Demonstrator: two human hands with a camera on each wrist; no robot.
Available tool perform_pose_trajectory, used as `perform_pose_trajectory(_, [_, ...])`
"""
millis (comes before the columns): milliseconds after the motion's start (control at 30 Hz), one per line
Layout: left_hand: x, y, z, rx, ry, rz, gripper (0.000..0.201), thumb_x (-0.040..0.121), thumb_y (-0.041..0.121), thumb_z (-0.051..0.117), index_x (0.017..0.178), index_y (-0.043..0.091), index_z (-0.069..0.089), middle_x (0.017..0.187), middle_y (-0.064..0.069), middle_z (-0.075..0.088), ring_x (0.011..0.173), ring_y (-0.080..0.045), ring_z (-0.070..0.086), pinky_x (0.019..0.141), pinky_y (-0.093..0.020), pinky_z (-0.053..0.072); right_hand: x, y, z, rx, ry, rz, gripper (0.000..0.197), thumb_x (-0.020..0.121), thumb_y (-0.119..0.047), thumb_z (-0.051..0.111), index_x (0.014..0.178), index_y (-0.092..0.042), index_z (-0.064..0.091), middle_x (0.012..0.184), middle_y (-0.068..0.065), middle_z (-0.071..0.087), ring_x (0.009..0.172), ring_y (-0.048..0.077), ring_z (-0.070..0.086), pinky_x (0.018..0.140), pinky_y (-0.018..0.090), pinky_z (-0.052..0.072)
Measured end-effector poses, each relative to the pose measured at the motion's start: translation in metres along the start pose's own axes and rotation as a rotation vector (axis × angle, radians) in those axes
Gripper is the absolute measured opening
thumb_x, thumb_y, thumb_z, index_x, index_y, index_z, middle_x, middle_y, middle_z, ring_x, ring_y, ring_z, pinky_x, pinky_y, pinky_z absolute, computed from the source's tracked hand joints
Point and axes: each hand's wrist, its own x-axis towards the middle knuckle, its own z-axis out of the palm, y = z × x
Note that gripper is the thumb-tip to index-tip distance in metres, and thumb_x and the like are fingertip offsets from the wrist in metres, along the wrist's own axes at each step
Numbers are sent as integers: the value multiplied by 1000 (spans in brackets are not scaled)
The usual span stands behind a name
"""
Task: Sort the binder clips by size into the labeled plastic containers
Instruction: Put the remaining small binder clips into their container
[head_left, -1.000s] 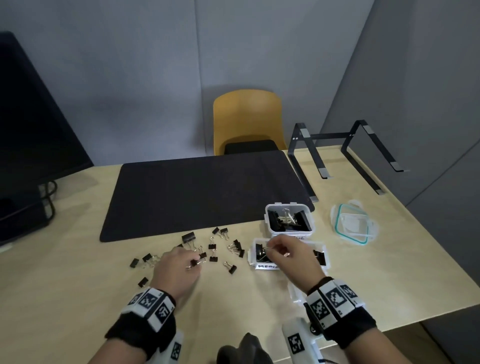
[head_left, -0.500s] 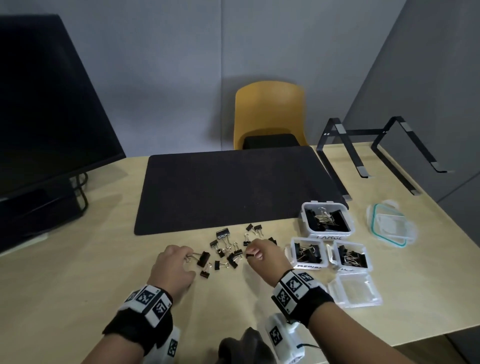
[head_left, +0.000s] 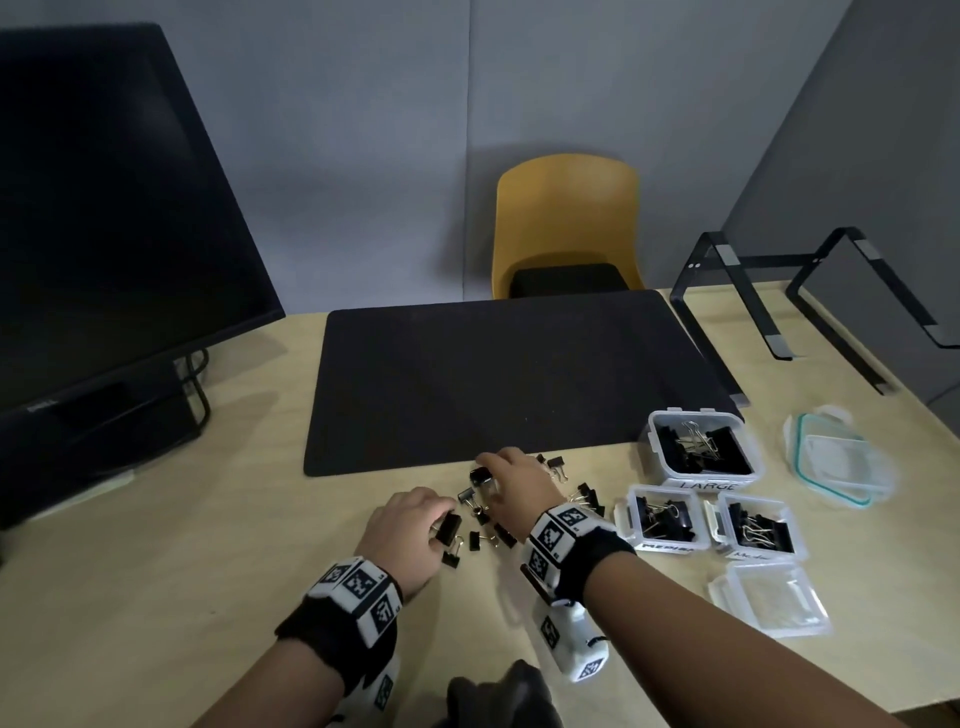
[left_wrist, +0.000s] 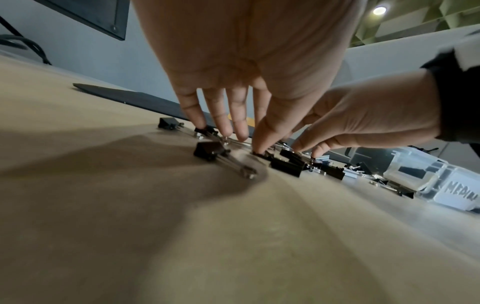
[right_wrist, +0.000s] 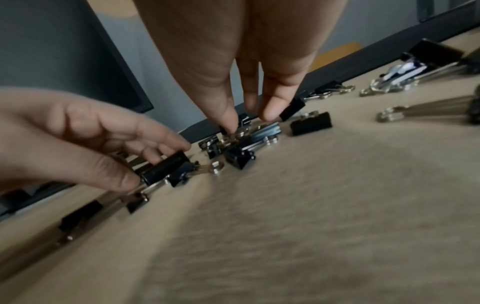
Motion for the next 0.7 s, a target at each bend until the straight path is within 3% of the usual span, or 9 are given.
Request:
perform_pose_trajectory(167, [6, 2, 0, 62, -11, 18, 42, 87, 26, 53, 128, 36, 50, 128, 12, 49, 118, -15, 43, 99, -32, 34, 5, -5, 1, -75, -17, 46, 34, 91, -11, 49, 125, -14, 49, 126, 11, 44, 117, 29, 43, 95, 34, 41])
perform_pose_trajectory(300, [9, 3, 0, 63, -2, 32, 39, 86, 34, 57, 124, 31, 50, 127, 13, 50, 120, -13, 43, 101, -32, 33, 3, -3, 1, -73, 8, 81, 30, 91, -9, 46, 121, -10, 50, 124, 11, 46, 118, 28, 42, 98, 32, 38])
perform_pose_trajectory(433, [10, 6, -2, -7, 13, 36, 35, 83, 31, 61, 116, 27, 51, 112, 13, 57, 107, -13, 51, 95, -28, 37, -4, 0, -5, -66, 22, 73, 33, 89, -11, 50, 122, -11, 48, 123, 8, 51, 117, 26, 42, 99, 31, 36])
perform_pose_trajectory(567, [12, 7, -1, -135, 37, 37, 19, 81, 16, 62, 98, 21, 58, 89, 11, 56, 83, -11, 55, 71, -16, 42, -17, 3, -16, 33, 89, 93, 13, 89, -18, 53, 101, -14, 48, 104, 5, 57, 93, 19, 48, 81, 26, 40])
perform_pose_trajectory(700, [16, 14, -3, -176, 40, 50, 15, 86, 16, 60, 101, 17, 62, 98, 7, 60, 87, -10, 56, 76, -18, 44, -31, 9, -27, 188, 123, 160, 9, 91, -20, 53, 99, -16, 51, 92, 1, 60, 81, 16, 52, 71, 25, 40])
